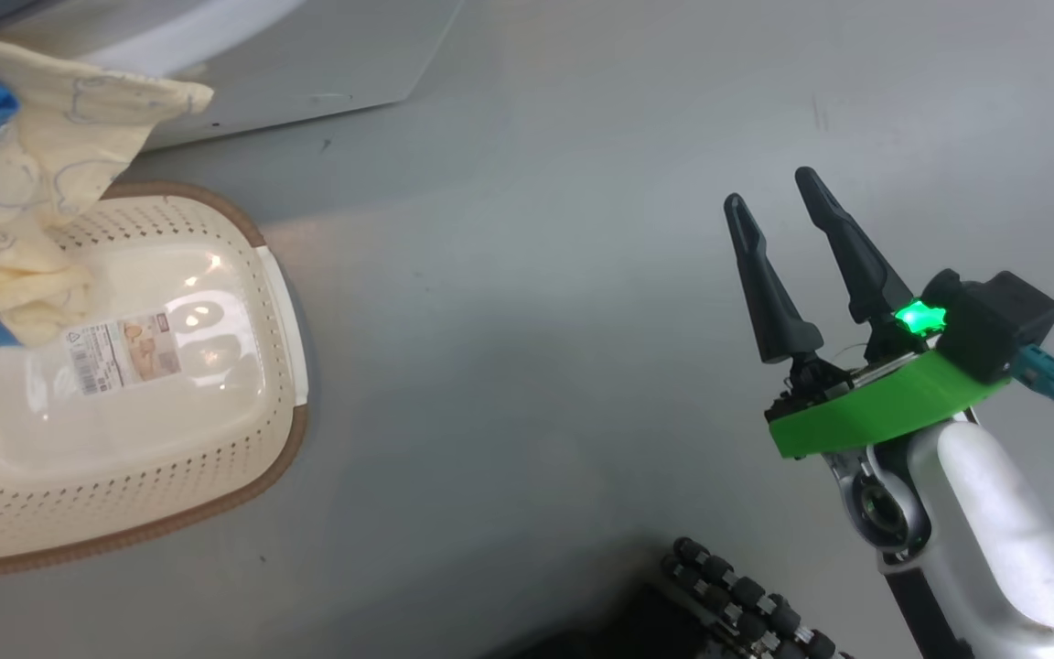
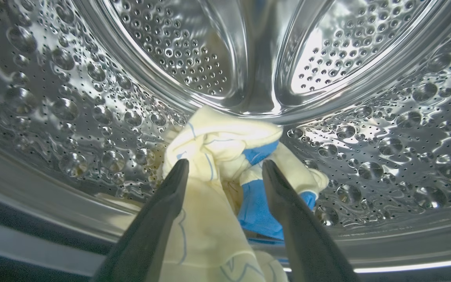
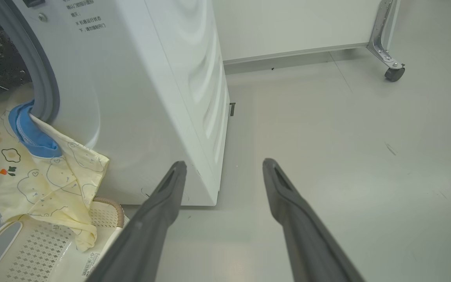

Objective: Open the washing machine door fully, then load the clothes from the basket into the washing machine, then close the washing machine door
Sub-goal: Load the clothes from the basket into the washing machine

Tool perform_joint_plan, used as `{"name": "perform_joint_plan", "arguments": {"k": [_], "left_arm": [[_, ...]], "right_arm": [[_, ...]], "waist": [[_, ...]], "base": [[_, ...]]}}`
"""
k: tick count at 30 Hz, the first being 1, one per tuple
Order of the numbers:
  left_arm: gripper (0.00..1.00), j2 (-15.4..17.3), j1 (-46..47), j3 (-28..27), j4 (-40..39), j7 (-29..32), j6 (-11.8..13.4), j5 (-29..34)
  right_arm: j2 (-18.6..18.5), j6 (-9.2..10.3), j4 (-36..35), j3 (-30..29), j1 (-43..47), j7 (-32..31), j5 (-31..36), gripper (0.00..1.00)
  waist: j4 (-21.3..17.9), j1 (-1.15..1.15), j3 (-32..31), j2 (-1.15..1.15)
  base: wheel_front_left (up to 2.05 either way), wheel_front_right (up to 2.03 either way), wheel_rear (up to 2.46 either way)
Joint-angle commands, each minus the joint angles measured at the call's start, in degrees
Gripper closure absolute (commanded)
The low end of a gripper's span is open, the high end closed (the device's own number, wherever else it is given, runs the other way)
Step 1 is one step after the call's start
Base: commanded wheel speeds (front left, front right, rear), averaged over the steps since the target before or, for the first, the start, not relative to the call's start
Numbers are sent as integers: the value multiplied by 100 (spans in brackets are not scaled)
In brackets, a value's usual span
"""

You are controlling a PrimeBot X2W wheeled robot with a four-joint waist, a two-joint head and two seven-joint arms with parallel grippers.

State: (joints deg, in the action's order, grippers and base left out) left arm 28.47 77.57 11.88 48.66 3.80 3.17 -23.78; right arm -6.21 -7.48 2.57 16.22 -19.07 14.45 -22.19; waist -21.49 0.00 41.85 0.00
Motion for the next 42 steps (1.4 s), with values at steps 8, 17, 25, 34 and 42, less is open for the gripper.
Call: {"name": "perform_joint_plan", "arguments": {"k": [8, 17, 25, 34, 42], "left_arm": [[0, 34, -881, -48, -789, -826, 355, 33], [0, -399, -2356, -7, -1558, -1690, 676, 14], [0, -824, -4171, -157, -2976, -1871, 1149, 57], [0, -1223, -5796, -153, -4293, -1878, 1382, 401], [0, -1638, -6789, 8, -4768, -1879, 1315, 650]], "right_arm": [[-131, -1, -151, -171, 344, 40, 71, 0], [-106, -1, -249, -357, 610, -135, 145, 0], [-96, -1, -359, -504, 911, -354, 228, 0], [-140, -1, -445, -678, 1205, -481, 460, 0], [-145, -1, -527, -862, 1541, -688, 742, 0]], "waist": [[229, 0, -478, 0], [521, 0, -1054, 0], [733, 0, -1666, 0], [1029, 0, -2291, 0], [1300, 0, -3002, 0]], "base": [[0, 0, 0], [0, 0, 0], [0, 0, 0], [0, 0, 0], [0, 0, 0]]}}
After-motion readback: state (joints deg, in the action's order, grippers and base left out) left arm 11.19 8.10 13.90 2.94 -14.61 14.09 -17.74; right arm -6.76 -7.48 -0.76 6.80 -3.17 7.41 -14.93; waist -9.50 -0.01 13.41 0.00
